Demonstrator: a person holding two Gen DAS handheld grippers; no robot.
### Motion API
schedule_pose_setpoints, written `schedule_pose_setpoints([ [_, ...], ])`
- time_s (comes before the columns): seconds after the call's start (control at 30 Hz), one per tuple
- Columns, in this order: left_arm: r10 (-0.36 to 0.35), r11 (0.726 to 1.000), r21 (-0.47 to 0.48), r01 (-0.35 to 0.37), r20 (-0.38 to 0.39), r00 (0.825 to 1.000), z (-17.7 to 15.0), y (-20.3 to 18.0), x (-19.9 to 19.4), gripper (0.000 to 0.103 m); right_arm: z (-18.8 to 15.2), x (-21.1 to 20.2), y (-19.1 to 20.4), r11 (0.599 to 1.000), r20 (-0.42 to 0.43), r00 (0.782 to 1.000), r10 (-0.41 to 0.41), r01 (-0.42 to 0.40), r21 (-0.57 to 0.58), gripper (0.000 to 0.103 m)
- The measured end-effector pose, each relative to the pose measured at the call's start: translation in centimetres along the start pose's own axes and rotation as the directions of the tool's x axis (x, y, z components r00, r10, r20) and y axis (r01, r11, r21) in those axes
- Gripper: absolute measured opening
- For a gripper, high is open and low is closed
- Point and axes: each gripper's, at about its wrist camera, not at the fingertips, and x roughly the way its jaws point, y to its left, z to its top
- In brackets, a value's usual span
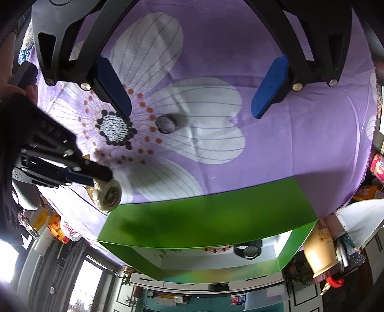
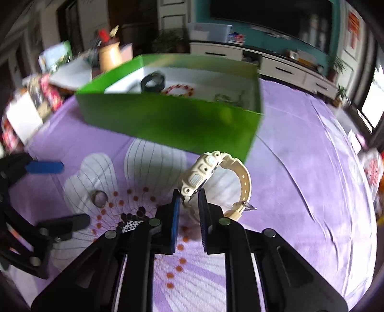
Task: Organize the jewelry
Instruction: 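Grasp the cream watch with the right tool while the left tool grasps the dark ring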
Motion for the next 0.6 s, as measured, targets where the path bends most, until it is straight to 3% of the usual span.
schedule_pose_setpoints([
  [0.13, -0.003, 0.999, 0.033, 0.003, 0.0, 1.0, 0.0, -1.0, 0.3, 0.1, -1.0, -1.9, -0.8, 0.999, 0.035, 0.999, -0.001, -0.001, 0.05, 0.015],
  [0.23, 0.01, 0.998, 0.065, -0.01, 0.002, 1.0, 0.1, -1.8, 0.6, 0.093, -1.9, -2.8, -1.3, 0.997, 0.046, 0.999, -0.003, 0.0, 0.076, 0.015],
  [0.37, 0.014, 0.996, 0.093, -0.012, -0.012, 1.0, 0.3, -2.4, 1.2, 0.071, -2.8, -3.7, -2.0, 0.994, 0.061, 0.998, 0.003, -0.01, 0.113, 0.015],
  [0.53, 0.017, 0.994, 0.107, -0.017, 0.001, 1.0, 0.3, -2.7, 1.5, 0.059, -3.0, -4.2, -2.0, 0.993, 0.074, 0.997, -0.002, -0.007, 0.121, 0.015],
  [0.6, 0.01, 0.993, 0.116, -0.011, 0.012, 1.0, 0.3, -2.8, 1.4, 0.045, -3.0, -4.6, -2.2, 0.992, 0.084, 0.996, -0.002, -0.009, 0.127, 0.015],
])
